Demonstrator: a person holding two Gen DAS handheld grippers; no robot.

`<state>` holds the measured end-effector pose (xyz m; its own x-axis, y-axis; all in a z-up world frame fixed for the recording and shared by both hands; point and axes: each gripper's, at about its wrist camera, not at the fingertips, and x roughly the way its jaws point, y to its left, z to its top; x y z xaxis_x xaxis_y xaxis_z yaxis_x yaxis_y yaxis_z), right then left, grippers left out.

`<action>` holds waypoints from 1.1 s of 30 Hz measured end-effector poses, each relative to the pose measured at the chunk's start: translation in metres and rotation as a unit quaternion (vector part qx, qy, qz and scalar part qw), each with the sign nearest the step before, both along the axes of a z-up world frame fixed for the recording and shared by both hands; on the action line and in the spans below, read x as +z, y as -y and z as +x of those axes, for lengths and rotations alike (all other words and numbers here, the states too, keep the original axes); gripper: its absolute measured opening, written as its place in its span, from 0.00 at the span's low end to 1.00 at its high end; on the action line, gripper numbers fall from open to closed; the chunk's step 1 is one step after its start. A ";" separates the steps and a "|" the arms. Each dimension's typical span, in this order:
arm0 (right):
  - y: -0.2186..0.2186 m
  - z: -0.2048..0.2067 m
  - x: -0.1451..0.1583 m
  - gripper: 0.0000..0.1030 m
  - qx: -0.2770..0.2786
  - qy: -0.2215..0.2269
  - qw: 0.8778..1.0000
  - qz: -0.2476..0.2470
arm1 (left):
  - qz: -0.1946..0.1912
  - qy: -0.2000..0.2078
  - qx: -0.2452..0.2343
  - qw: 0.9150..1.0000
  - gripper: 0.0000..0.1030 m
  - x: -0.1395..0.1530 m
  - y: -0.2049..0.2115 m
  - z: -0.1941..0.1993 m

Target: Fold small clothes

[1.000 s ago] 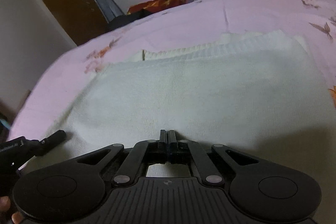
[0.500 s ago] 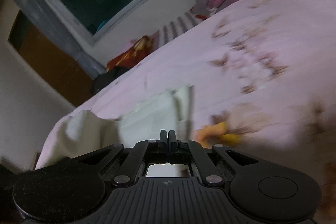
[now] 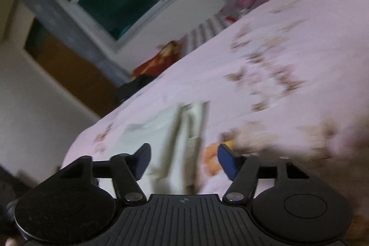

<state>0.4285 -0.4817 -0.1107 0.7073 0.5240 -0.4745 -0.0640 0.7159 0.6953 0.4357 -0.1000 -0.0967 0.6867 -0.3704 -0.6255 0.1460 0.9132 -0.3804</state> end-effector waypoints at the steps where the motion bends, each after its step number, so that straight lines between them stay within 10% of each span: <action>1: -0.008 0.003 -0.001 0.57 0.011 -0.002 1.000 0.005 | 0.005 -0.008 0.012 1.000 0.47 -0.003 -0.011 0.007; 20: -0.099 0.041 -0.035 0.52 0.032 -0.077 0.996 -0.042 | 0.025 -0.073 -0.001 0.997 0.46 -0.054 -0.053 0.043; 33: -0.125 0.051 -0.031 0.29 0.029 -0.088 0.991 -0.093 | 0.011 -0.054 -0.026 0.998 0.45 -0.047 -0.060 0.047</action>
